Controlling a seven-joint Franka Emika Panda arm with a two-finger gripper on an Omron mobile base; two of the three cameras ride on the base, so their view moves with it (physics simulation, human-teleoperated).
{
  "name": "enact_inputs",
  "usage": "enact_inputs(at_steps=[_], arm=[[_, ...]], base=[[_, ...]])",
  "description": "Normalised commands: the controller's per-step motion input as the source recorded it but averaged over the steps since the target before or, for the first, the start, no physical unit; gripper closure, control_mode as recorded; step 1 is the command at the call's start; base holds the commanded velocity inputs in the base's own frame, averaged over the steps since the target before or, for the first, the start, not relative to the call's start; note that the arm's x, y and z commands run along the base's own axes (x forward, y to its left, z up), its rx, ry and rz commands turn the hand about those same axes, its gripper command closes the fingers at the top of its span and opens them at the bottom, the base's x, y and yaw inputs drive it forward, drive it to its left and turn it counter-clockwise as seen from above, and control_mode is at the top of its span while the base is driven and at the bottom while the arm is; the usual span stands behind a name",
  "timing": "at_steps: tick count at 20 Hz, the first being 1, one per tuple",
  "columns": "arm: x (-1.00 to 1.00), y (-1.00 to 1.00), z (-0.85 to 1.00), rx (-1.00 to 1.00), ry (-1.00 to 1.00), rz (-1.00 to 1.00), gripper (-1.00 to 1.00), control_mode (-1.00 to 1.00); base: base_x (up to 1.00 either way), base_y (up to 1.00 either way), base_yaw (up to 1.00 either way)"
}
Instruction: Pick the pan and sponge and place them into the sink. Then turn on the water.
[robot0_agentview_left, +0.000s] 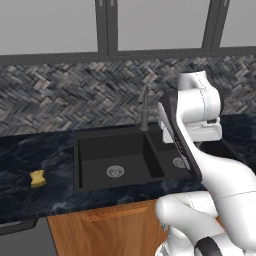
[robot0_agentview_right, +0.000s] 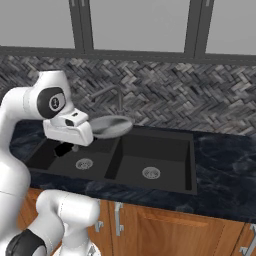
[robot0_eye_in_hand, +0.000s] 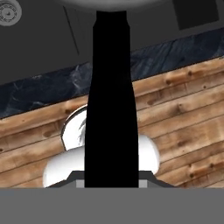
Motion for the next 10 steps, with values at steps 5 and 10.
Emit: enact_inputs(at_steps=[5, 10], arm=[[-0.01, 0.31, 0.00, 0.00, -0.03, -0.13, 1.00, -1.00], [-0.02, 0.35, 0.00, 0.00, -0.04, -0.11, 1.00, -1.00]], base=[[0.00, 0.00, 0.00], [0.00, 0.00, 0.00]])
